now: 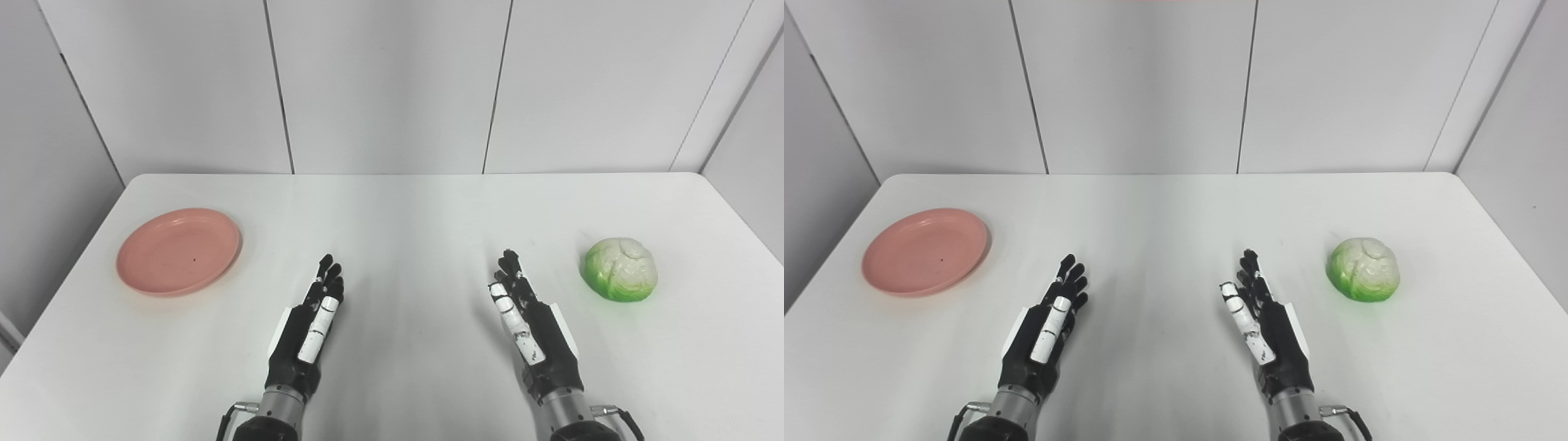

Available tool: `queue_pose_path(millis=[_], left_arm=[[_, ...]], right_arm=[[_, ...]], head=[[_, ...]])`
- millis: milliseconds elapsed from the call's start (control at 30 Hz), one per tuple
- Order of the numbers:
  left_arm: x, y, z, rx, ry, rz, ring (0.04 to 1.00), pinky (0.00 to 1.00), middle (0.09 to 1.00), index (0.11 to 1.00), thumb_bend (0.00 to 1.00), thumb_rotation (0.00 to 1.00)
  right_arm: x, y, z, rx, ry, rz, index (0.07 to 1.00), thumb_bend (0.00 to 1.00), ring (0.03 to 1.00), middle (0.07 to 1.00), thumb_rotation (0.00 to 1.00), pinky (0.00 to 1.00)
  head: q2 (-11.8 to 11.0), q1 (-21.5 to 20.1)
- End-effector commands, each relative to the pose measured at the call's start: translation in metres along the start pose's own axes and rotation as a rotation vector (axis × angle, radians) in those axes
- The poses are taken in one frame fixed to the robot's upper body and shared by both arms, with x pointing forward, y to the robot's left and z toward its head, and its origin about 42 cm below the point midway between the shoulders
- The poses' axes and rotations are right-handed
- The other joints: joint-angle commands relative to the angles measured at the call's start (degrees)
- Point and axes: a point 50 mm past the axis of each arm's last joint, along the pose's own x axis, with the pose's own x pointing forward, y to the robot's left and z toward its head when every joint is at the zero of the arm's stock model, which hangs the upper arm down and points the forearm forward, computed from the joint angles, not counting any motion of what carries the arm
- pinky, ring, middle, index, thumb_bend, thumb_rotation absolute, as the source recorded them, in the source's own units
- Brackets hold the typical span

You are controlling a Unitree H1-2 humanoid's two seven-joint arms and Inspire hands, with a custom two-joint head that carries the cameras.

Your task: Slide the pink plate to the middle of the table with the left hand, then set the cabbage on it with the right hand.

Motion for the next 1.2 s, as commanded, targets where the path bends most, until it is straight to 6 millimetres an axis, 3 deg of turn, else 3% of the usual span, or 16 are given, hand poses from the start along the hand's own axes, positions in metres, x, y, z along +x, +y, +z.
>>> queue_pose_path(millis=[0,367,700,1033,1167], left_arm=[[0.0102,-0.0018,0.0164,0.009,-0.056,-0.02,1.0,1.0,1.0,1.0,0.78,0.83],[0.0117,-0.0031,0.0141,-0.002,-0.082,-0.026,1.0,1.0,1.0,1.0,0.73,0.78],[0.0112,0.0004,0.0155,0.025,-0.045,-0.034,1.0,1.0,1.0,1.0,0.77,0.84],[0.0144,-0.0026,0.0129,0.042,-0.084,-0.019,1.0,1.0,1.0,1.0,0.71,0.81],[0.0155,-0.0049,0.0115,0.031,-0.056,-0.021,1.0,1.0,1.0,1.0,0.71,0.81]], right_arm=[[0.0094,0.0046,0.0127,-0.002,-0.053,0.001,0.992,0.7,0.99,1.0,0.77,1.0],[0.01,0.0039,0.012,-0.007,-0.059,0.023,1.0,0.68,0.996,1.0,0.78,1.0],[0.0118,0.0045,0.0103,-0.004,-0.052,-0.004,0.989,0.7,0.99,1.0,0.79,1.0],[0.0111,0.0041,0.0087,0.003,-0.058,0.024,1.0,0.67,0.988,1.0,0.77,1.0],[0.0111,0.0006,0.0064,-0.002,-0.043,0.008,0.995,0.69,0.981,1.0,0.77,1.0]], head=[[-0.35,-0.03],[-0.47,-0.02],[-0.84,-0.13],[-1.0,0.43],[-1.65,3.78]])
